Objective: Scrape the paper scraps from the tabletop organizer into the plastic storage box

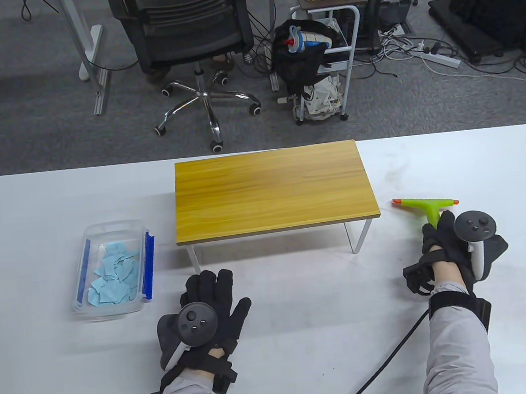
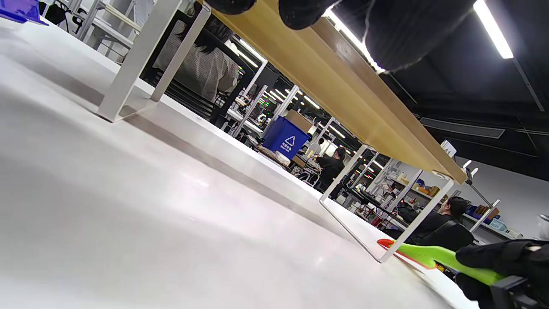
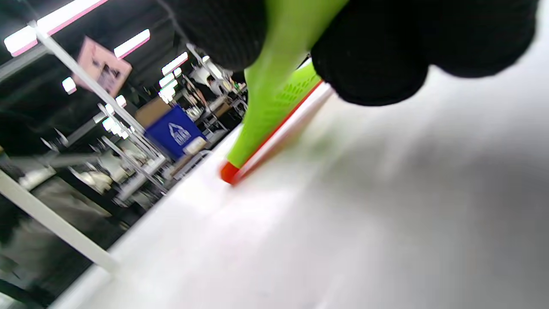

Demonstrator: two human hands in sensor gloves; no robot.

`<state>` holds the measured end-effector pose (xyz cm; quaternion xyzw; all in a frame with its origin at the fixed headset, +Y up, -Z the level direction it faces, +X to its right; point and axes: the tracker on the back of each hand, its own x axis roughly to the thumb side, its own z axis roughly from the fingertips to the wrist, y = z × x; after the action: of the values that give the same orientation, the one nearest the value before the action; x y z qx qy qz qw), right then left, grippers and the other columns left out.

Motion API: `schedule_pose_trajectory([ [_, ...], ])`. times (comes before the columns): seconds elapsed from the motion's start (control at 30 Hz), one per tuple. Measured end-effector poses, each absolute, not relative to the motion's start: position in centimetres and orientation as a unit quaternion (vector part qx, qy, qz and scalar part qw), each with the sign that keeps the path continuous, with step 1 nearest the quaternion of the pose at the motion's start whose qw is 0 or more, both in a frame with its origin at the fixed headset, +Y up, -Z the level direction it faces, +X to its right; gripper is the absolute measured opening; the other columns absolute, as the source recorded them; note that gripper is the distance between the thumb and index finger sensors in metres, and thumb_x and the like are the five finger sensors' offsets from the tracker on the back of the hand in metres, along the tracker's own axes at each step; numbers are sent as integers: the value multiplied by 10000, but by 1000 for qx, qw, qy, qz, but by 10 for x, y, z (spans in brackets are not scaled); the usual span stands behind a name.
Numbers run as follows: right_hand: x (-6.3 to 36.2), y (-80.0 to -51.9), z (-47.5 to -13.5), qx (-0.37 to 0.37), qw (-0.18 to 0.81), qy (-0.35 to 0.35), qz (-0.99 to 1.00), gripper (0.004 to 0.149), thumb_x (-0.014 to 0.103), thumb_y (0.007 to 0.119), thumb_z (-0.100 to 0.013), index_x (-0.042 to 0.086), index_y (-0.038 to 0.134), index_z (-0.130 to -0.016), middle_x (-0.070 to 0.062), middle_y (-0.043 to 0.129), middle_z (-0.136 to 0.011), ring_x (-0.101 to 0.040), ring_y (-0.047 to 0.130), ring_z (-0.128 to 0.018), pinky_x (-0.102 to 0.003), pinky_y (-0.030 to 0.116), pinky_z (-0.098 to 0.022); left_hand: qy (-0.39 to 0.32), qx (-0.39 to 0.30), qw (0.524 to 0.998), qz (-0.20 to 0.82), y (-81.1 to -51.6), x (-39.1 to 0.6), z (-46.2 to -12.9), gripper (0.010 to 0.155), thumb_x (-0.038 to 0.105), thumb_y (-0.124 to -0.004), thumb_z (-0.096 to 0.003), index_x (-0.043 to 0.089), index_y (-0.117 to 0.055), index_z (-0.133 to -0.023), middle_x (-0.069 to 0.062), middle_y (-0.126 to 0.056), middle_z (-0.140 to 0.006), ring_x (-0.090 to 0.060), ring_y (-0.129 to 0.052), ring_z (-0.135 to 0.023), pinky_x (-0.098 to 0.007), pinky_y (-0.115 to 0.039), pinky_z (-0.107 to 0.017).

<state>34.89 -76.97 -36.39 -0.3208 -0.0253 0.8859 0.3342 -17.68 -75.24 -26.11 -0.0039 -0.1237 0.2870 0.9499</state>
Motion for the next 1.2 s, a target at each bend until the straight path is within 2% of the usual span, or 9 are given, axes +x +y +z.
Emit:
schedule_pose_trajectory([
  [0.1, 343, -774, -367, -334, 226, 44, 914, 644, 301, 806, -508, 52, 521, -1029, -293, 813, -849, -481, 881, -564, -603, 757, -405, -123, -6, 949, 289, -753, -177, -262, 738, 555, -685, -609, 216, -317, -1152, -253, -196, -1183, -591, -174, -1051, -789, -255, -674],
  [0.3, 326, -781, -372, -316, 54, 78, 944, 674, 379, 861, -472, 19, 614, -985, -258, 907, -753, -424, 949, -491, -555, 811, -351, -120, -6, 951, 285, -752, -177, -262, 732, 547, -684, -610, 217, -318, -1151, -253, -191, -1182, -589, -163, -1049, -785, -258, -676],
  [0.43, 324, -774, -365, -306, 54, 76, 947, 639, 379, 834, -482, 41, 630, -984, -268, 867, -796, -450, 923, -536, -582, 791, -379, -117, -4, 950, 290, -752, -179, -262, 725, 541, -682, -612, 219, -319, -1151, -252, -189, -1182, -588, -162, -1049, -785, -258, -677],
  [0.57, 312, -735, -352, -252, 102, -13, 962, 633, 393, 807, -490, 52, 623, -991, -298, 817, -845, -503, 889, -587, -637, 758, -410, -110, 1, 951, 288, -752, -181, -263, 732, 546, -684, -611, 221, -310, -1151, -247, -175, -1182, -586, -144, -1047, -784, -246, -676],
  [0.7, 274, -678, -325, -137, 128, -144, 972, 631, 411, 783, -501, 57, 615, -996, -305, 783, -876, -515, 877, -620, -661, 743, -431, -110, 22, 956, 270, -747, -180, -258, 765, 574, -690, -605, 234, -278, -1152, -226, -109, -1182, -571, -59, -1039, -784, -192, -670],
  [0.83, 227, -653, -287, -41, 151, -223, 962, 638, 433, 772, -509, 69, 605, -1006, -308, 761, -899, -523, 865, -648, -684, 723, -452, -108, 51, 960, 255, -739, -180, -250, 808, 618, -697, -593, 254, -245, -1155, -193, -22, -1177, -543, 55, -1020, -782, -129, -661],
  [0.93, 196, -661, -264, 3, 155, -257, 954, 687, 482, 753, -518, 95, 534, -1042, -330, 654, -976, -580, 763, -754, -766, 619, -504, -105, 69, 963, 238, -734, -177, -244, 843, 660, -694, -580, 275, -213, -1155, -169, 40, -1169, -531, 117, -1003, -786, -88, -650],
  [1.03, 176, -687, -258, 13, 160, -240, 957, 747, 542, 733, -512, 148, 437, -1073, -333, 483, -1064, -660, 527, -894, -878, 406, -512, -101, 67, 969, 217, -739, -175, -244, 864, 688, -687, -568, 287, -193, -1152, -161, 59, -1165, -524, 129, -1001, -786, -81, -650],
  [1.2, 175, -733, -268, 11, 125, -129, 984, 839, 610, 693, -498, 210, 242, -1082, -313, 133, -1103, -697, 69, -915, -904, 100, -431, -84, 9, 979, 184, -756, -176, -250, 911, 745, -672, -543, 331, -116, -1134, -125, 136, -1139, -496, 204, -976, -792, -32, -627],
])
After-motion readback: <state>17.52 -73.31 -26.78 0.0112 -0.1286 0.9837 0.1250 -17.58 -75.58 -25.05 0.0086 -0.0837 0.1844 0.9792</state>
